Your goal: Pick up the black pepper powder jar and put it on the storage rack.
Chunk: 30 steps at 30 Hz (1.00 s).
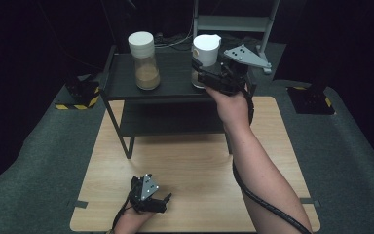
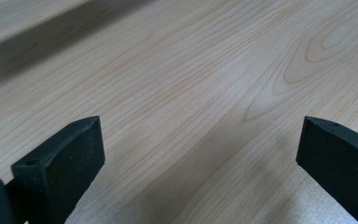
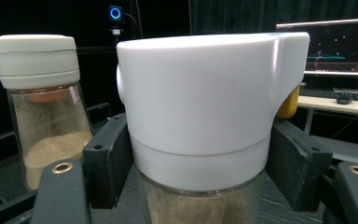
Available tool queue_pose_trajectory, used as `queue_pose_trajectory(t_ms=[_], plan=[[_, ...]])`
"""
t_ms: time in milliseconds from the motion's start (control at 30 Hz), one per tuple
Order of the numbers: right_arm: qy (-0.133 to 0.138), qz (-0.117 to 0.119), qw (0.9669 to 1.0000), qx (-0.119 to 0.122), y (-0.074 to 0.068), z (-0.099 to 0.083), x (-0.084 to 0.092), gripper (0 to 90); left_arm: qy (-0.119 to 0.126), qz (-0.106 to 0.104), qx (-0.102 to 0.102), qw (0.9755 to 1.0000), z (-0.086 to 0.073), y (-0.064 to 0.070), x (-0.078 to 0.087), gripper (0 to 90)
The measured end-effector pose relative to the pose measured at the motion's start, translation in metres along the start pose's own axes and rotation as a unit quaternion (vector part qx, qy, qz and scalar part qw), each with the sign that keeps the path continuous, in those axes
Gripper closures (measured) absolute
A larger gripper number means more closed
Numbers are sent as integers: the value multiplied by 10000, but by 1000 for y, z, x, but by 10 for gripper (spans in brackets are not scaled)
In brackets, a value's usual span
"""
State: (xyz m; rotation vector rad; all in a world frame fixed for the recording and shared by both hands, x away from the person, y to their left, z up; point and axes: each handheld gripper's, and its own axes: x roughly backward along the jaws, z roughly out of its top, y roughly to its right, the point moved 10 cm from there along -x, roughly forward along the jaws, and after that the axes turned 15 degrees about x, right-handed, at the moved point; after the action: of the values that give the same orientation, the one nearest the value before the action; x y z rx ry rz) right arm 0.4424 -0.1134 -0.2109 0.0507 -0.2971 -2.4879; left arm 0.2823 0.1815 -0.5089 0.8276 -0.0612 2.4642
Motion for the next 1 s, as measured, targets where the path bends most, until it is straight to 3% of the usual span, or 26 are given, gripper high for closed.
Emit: queue_pose_trajectory(t_ms=[800,1000], plan=[[-23,-9,10000,-31,1,-1,-4,283,-4,-23,20,10000,0,-1,0,12],[-68,4,10000,-67,0,1,-3,227,-5,-19,19,10000,0,-1,0,12]])
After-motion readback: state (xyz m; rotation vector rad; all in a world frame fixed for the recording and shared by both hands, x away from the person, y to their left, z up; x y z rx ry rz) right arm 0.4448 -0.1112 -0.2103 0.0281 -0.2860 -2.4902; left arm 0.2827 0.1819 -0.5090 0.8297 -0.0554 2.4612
